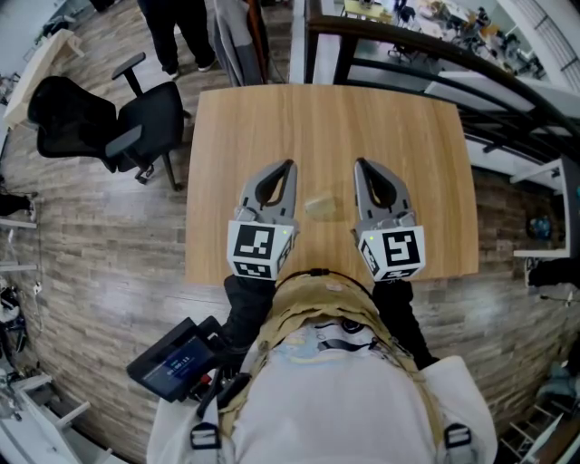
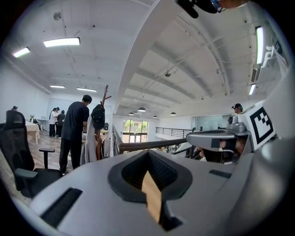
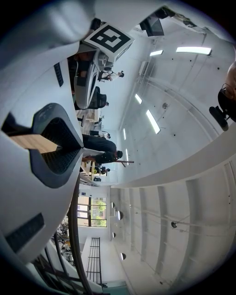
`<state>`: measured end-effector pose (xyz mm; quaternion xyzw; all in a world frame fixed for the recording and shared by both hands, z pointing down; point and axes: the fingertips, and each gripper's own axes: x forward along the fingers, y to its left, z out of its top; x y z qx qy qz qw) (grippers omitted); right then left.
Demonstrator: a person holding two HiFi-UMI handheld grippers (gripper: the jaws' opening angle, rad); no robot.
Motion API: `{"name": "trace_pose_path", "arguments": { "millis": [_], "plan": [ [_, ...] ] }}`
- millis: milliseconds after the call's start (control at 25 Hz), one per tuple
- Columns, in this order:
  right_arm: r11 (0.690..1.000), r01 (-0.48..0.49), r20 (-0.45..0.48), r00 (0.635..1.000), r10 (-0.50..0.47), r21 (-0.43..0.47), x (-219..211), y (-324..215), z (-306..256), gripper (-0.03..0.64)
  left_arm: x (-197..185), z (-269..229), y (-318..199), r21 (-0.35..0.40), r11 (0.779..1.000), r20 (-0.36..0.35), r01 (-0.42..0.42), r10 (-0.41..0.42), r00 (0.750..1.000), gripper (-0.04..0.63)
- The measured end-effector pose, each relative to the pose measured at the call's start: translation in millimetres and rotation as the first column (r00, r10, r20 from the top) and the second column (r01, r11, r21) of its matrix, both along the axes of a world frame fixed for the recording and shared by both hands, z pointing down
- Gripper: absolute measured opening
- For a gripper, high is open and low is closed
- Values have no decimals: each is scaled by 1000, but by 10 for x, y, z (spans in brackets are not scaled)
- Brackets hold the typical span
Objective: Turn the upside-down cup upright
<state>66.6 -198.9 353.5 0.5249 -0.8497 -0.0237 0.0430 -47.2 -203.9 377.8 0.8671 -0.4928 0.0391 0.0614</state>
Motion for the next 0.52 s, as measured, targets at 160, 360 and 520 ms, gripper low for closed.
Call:
{"name": "trace_pose_path", "arguments": {
  "millis": [160, 360, 520],
  "plan": [
    [1000, -4, 0, 1000, 4, -5, -2, -7, 9, 20, -1, -17, -20, -3, 1000, -6, -2, 2, 1000, 0],
    [1000, -6, 0, 1000, 6, -7, -16, -7, 17, 20, -15, 14, -26, -8, 1000, -4, -4, 4, 1000, 0],
    [1000, -9, -2, 1000, 9, -10, -41, -21, 50, 20, -30, 19, -42, -12, 1000, -7, -6, 6, 1000, 0]
  ]
}}
